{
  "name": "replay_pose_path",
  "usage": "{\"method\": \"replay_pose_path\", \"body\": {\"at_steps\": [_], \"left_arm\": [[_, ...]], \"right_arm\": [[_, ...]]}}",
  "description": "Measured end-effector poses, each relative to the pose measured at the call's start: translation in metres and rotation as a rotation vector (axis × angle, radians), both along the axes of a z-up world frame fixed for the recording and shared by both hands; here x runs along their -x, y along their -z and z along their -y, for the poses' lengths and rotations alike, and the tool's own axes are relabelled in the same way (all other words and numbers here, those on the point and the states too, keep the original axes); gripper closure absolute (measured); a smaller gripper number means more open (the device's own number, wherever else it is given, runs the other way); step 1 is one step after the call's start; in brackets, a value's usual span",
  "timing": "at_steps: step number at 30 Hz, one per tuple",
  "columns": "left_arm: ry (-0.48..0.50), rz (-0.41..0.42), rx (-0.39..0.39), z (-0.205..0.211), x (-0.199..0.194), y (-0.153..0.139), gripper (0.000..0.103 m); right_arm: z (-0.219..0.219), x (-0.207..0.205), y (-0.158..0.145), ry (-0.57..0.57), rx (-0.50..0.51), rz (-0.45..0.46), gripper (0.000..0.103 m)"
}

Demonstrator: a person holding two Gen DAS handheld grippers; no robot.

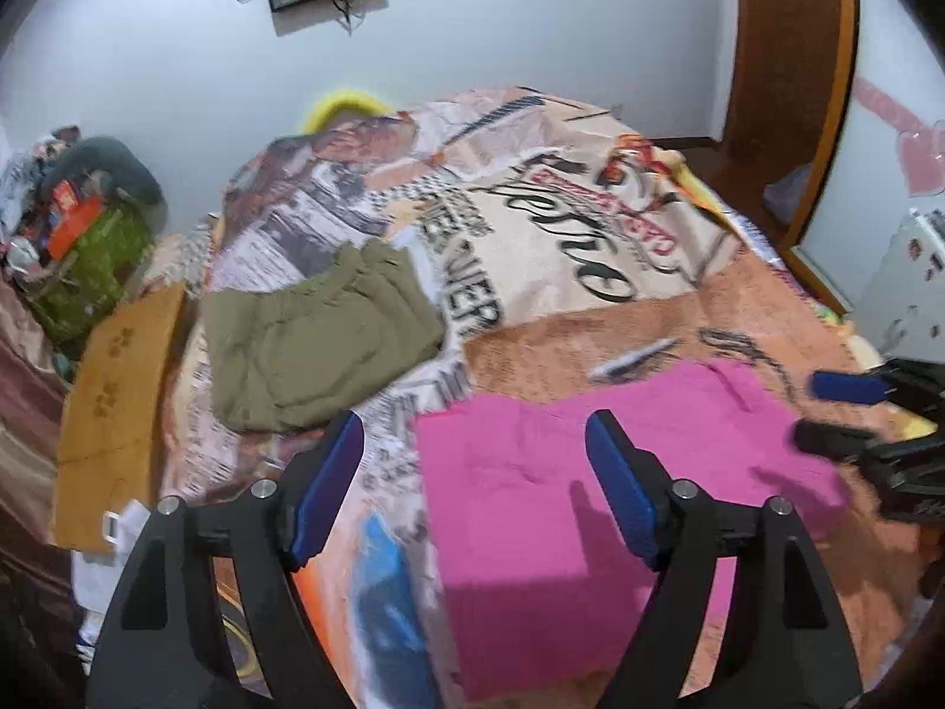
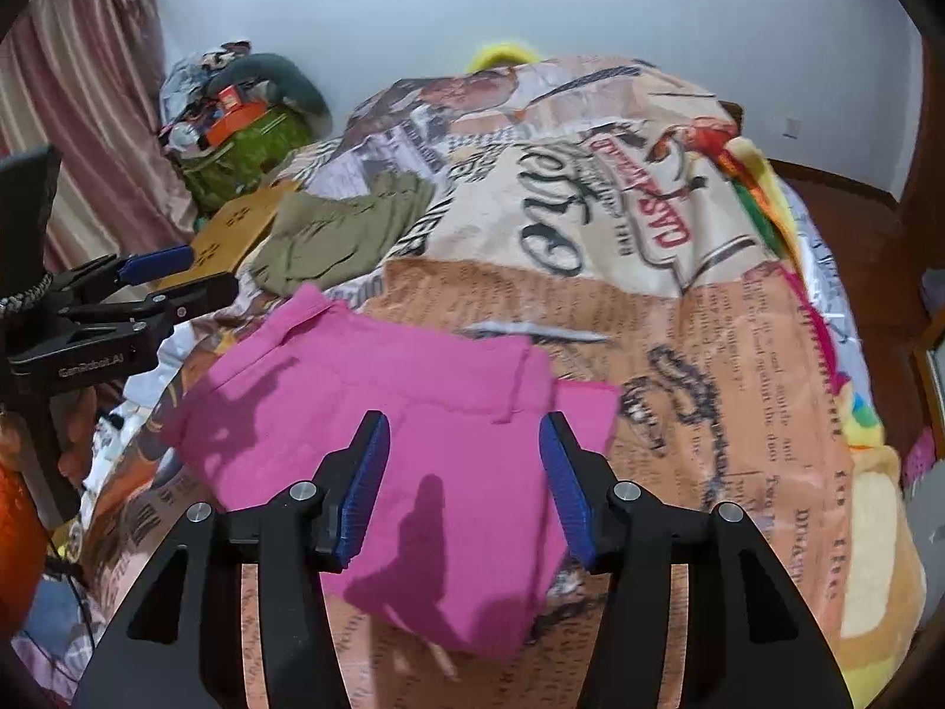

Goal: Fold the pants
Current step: 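Open both tools and smooth the folded pink pants flat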

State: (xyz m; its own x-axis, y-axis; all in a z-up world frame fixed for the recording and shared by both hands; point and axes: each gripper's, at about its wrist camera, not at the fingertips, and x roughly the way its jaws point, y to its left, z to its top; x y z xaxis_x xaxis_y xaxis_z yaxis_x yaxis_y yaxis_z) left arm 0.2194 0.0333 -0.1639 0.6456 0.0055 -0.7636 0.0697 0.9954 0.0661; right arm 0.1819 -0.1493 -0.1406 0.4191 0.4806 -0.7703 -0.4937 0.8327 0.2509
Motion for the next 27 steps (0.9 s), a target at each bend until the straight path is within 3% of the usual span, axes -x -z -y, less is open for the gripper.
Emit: {"method": "replay_pose_path", "body": {"at_steps": [2,7,9,13,27], "left_arm": [[0.015,-0.015,0.001,0.005,0.005,0.007,0.025],[0.032,-0.139,-0.089,0.015,0.008,0.052,0.025],[0.017,-0.138,-0.052,0.007,0.014,0.061,0.023],[-0.014,-0.139,-0.011,-0.006,0.022,0.058,0.021],[-0.088,-0.125,-0.122,-0.03,0.062,0.057,0.016]], "right_arm": [[-0.008,0.001,0.007,-0.025,0.0,-0.03,0.054],[-0.025,0.004,0.033,-0.071,0.058,-0.109,0.054],[-0.024,0.009,0.034,-0.074,0.065,-0.098,0.053],[-0.017,0.018,0.033,-0.069,0.073,-0.088,0.053],[0.019,0.034,0.031,0.011,0.069,-0.102,0.05]]}}
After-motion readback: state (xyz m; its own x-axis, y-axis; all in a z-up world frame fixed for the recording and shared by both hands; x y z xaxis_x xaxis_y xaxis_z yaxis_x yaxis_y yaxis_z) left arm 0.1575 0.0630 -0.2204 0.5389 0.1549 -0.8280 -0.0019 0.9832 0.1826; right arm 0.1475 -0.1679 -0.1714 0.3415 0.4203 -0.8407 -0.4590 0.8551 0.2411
